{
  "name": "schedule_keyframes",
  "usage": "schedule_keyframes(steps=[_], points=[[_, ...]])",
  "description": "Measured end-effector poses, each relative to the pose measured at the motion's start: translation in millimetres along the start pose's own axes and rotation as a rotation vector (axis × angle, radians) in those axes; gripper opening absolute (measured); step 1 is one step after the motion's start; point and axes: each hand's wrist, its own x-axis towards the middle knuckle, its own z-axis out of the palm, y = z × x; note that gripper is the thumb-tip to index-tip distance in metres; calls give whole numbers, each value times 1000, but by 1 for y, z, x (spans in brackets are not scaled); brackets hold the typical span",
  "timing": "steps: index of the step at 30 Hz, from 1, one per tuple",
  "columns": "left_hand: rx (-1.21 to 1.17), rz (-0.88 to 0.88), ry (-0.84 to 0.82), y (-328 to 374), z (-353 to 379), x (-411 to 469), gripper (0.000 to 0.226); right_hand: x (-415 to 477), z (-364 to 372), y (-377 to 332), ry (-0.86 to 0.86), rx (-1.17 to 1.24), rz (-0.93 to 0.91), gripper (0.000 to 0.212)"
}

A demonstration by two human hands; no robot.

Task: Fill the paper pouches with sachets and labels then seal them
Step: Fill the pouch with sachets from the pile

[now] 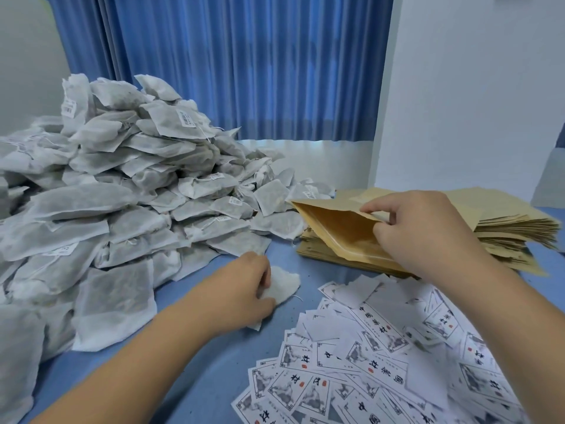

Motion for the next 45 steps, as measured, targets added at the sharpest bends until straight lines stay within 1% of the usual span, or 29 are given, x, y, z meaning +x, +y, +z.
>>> schedule_keyframes(steps=[1, 2, 4, 5, 6, 8, 10, 11, 12, 15, 18, 20, 21, 22, 23, 25, 26, 28, 31, 34, 36, 40, 43, 45], points=[[-25, -3, 45, -4, -4, 0, 26, 0, 0, 1, 3, 4, 1, 38], [-59, -8, 82, -10, -10, 0, 30, 0, -1, 1, 6, 9, 4, 38], [-164, -25, 83, -27, -27, -3, 49, 1, -2, 3, 11, 11, 5, 38], [-205, -36, 30, -33, -35, -7, 59, 2, -3, 4, 11, 9, 5, 37], [-204, -41, -60, -39, -41, -10, 65, 2, -3, 4, 9, 7, 5, 37], [-103, -60, -308, -47, -44, -15, 70, 2, -2, 3, 2, 6, 4, 37], [-85, -120, -506, -47, -42, -18, 74, 1, 0, 3, -10, 3, 0, 37], [-107, -149, -552, -45, -40, -18, 75, 2, 0, 2, -17, 1, -1, 37], [-120, -155, -562, -44, -38, -18, 76, 1, 1, 2, -22, 0, 0, 37], [-79, -113, -524, -43, -32, -16, 78, 2, 1, 3, -25, 5, 5, 37], [-55, -48, -419, -44, -31, -14, 58, 1, 1, 3, -36, 4, 13, 37], [-26, 15, -321, -44, -32, -13, 49, 1, 1, 2, -44, -1, 15, 38], [-27, 57, -250, -43, -32, -12, 48, 1, 1, 2, -45, -2, 15, 38], [-53, 109, -145, -41, -31, -11, 50, 1, 0, 2, -46, 0, 16, 38], [-112, 163, -6, -36, -30, -10, 52, 1, 0, 2, -46, 4, 18, 38], [-252, 237, 266, -20, -28, -10, 48, 0, 0, 2, -42, 16, 19, 38], [-288, 265, 362, -11, -26, -10, 47, 0, 0, 2, -39, 23, 20, 37], [-275, 297, 450, 10, -20, -10, 51, 0, 0, 1, -37, 33, 21, 37], [-220, 322, 453, 42, -17, -4, 54, 0, 1, 1, -31, 43, 10, 36], [-45, 388, 375, 62, -13, 3, 52, 1, -2, 1, -26, 56, -1, 34], [39, 395, 291, 69, -9, 5, 47, 2, -5, 3, -10, 61, -5, 34], [47, 250, 170, 78, -13, 12, 34, 3, -9, 6, 1, 71, -3, 33], [178, 148, 92, 89, -29, 26, 23, 1, -9, 3, -33, 37, -1, 35], [238, 64, 40, 100, -35, 36, 25, -1, -8, -1, -32, 26, -11, 35]])
